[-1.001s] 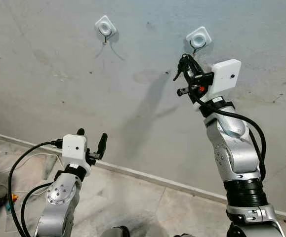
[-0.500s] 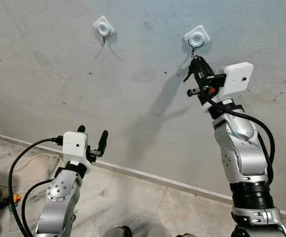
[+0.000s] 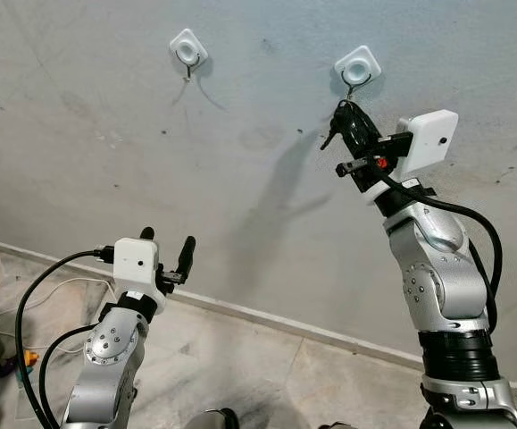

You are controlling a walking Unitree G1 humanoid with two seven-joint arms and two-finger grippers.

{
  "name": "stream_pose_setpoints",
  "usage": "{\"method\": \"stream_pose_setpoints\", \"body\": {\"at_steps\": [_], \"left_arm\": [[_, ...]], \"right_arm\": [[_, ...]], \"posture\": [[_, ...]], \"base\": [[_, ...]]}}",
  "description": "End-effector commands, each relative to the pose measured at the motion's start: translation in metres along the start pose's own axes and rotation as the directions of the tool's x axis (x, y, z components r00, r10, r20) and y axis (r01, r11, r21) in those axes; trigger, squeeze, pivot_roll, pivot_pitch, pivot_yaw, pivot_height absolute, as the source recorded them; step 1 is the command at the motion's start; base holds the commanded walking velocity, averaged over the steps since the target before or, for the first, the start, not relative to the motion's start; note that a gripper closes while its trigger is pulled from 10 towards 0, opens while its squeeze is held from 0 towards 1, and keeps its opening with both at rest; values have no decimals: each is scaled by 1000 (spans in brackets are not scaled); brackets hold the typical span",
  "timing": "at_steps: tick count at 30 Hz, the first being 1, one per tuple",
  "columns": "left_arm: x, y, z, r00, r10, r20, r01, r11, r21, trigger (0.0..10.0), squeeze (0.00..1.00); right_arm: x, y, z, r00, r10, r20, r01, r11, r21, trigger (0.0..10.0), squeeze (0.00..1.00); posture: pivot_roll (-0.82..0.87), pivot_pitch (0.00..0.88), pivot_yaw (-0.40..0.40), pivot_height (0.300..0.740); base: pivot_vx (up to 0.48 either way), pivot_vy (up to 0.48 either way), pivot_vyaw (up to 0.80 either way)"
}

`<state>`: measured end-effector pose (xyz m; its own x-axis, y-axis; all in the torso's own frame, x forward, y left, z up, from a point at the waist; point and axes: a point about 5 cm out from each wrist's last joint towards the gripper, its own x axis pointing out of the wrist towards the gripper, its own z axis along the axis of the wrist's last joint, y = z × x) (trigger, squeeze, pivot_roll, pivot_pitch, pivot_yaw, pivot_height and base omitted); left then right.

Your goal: Hang keys on a hook

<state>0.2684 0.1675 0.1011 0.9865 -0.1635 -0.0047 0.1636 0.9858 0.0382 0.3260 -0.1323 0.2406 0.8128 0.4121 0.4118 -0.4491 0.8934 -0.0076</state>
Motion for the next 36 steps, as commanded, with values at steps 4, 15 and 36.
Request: {"method": "stream_pose_setpoints", "body": {"at_steps": [4,15,36], "left_arm": [[0,3,-2,1000,1,-17,-1,1000,5,10000,0],[1,3,-2,1000,-1,-15,1,1000,4,10000,0],[1,-1,-4,1000,1,-15,-1,1000,-5,10000,0]], "right_arm": [[-1,1,9,999,16,32,-16,1000,15,10000,0],[4,1,9,999,11,31,-14,997,82,10000,0],[10,7,8,999,11,31,-16,987,161,10000,0]], "posture": [[56,140,108,740],[56,132,104,740],[54,137,98,740]], "base": [[0,0,0],[0,0,0],[0,0,0]]}}
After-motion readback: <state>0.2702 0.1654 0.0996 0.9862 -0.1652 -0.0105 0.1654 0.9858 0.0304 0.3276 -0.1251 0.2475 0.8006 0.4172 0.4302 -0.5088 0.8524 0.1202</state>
